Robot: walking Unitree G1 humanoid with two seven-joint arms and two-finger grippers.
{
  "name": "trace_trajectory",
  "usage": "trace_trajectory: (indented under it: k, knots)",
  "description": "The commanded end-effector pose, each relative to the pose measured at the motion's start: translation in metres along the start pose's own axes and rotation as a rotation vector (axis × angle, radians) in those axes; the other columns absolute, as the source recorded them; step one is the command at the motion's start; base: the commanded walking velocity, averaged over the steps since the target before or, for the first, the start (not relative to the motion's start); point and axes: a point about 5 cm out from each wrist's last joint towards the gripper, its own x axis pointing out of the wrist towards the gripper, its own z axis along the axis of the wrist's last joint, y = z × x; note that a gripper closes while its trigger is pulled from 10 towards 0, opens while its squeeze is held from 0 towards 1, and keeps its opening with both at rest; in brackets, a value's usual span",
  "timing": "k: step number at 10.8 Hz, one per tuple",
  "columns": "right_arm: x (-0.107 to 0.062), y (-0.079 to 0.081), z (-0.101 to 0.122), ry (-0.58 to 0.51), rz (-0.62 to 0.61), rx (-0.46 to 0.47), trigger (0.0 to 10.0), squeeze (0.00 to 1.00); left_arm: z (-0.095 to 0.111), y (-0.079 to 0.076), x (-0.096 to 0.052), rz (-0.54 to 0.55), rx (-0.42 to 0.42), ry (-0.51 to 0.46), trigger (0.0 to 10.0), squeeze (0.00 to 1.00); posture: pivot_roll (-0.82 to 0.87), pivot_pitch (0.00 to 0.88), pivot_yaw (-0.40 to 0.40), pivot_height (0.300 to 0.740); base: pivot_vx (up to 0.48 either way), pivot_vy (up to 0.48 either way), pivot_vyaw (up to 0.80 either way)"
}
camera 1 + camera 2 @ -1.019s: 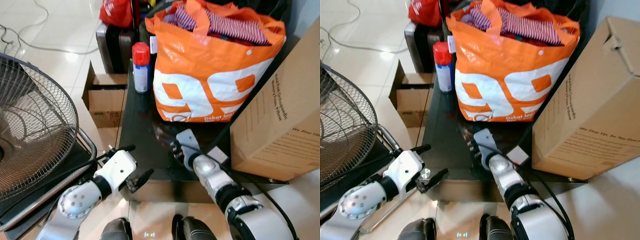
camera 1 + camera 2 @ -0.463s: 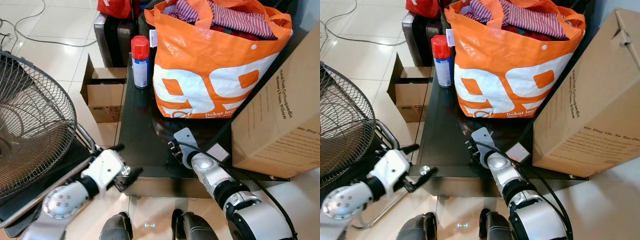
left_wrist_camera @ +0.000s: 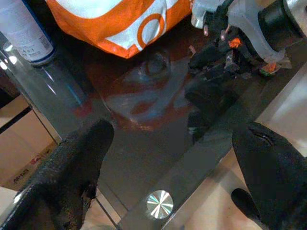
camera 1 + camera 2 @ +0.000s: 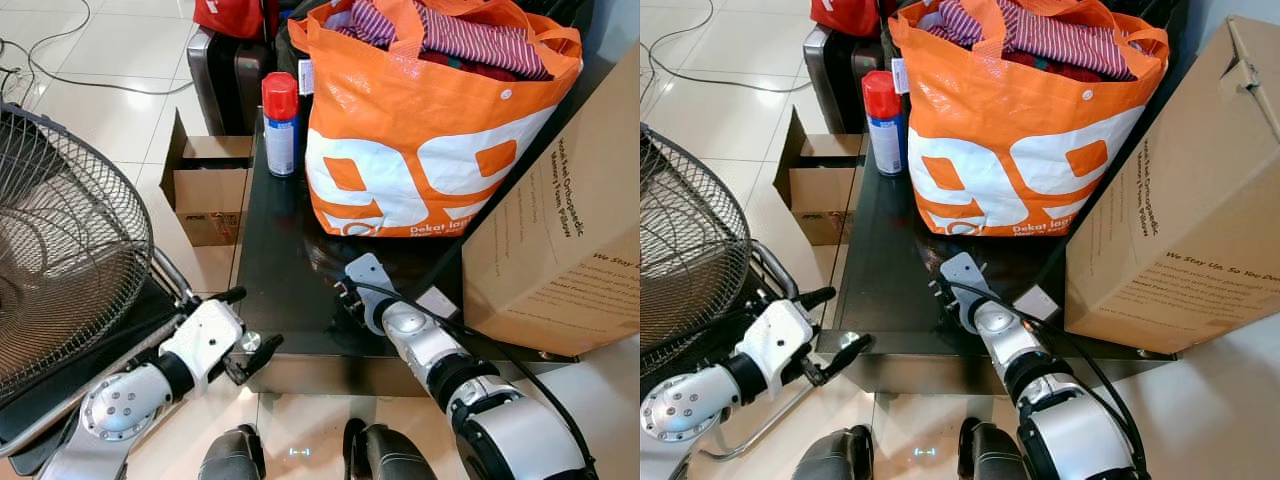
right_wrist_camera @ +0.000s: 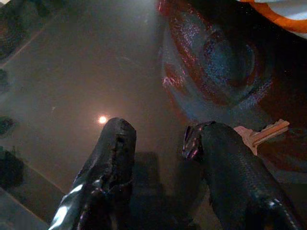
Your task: Hang keys on a hook
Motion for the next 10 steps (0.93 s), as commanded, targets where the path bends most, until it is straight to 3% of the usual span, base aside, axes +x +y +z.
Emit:
trace_trajectory:
  k: [1,3,4,5,8,10]
  knots:
    - [-0.002,0.002,-0.018,0.076,0.005,0.024,10.0,0.0,-0.004,-0.003,-0.002,-0.007,-0.002,0.014,10.0,0.0,0.1,0.242,-0.057,0.74,0.0,0.0,0.0]
    - [-0.003,-0.001,-0.016,0.037,0.019,0.041,10.0,0.0,0.002,-0.004,0.002,-0.006,0.006,0.003,10.0,0.0,0.1,0.234,-0.055,0.74,0.0,0.0,0.0]
    - [-0.003,0.002,-0.009,-0.028,0.076,0.116,10.0,0.46,0.004,-0.003,0.003,-0.004,0.008,-0.004,10.0,0.0,0.1,0.232,-0.055,0.74,0.0,0.0,0.0]
    - [-0.005,0.002,-0.005,-0.069,0.131,0.132,10.0,1.0,0.006,-0.003,0.004,-0.004,0.01,-0.01,10.0,0.0,0.1,0.231,-0.056,0.74,0.0,0.0,0.0]
    - [-0.01,-0.003,-0.004,-0.104,0.22,0.073,10.0,1.0,0.011,-0.004,0.008,-0.002,0.008,-0.019,10.0,0.0,0.09,0.226,-0.061,0.74,0.0,0.0,0.0]
    - [-0.024,-0.005,-0.02,-0.062,0.398,-0.094,10.0,1.0,0.011,-0.004,0.009,0.003,0.006,-0.017,10.0,0.0,0.08,0.203,-0.066,0.74,0.0,0.0,0.0]
